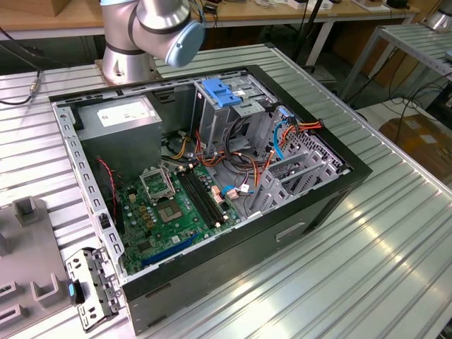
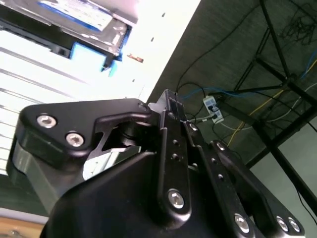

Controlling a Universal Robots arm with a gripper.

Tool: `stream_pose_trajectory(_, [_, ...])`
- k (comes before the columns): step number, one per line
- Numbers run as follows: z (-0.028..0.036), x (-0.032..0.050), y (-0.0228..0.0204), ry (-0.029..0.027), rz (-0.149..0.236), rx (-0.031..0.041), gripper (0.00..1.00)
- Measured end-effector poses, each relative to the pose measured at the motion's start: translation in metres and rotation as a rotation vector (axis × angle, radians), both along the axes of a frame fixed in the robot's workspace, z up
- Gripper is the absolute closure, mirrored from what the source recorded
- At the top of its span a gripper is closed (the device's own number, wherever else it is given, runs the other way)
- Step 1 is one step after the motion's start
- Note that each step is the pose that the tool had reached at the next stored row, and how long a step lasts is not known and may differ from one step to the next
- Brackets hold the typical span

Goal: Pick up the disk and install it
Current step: 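Pick up the disk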

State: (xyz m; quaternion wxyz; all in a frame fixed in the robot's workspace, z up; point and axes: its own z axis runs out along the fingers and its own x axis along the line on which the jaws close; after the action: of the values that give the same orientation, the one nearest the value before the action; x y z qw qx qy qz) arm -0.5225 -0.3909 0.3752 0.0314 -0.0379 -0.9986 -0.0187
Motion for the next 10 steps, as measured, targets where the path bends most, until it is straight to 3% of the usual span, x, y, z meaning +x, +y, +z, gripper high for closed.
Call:
stream_pose_trajectory(4, [-0.0004,0.0252,0.0,-0.0002,0.0,-0.0007,0.89])
stream_pose_trajectory(7, [-0.0007,0.0499,0.0,-0.0001,0.0,-0.0009,0.89])
stream_pose_trajectory(10, [-0.0009,0.0629,0.0,-0.0001,0.0,-0.0009,0.89])
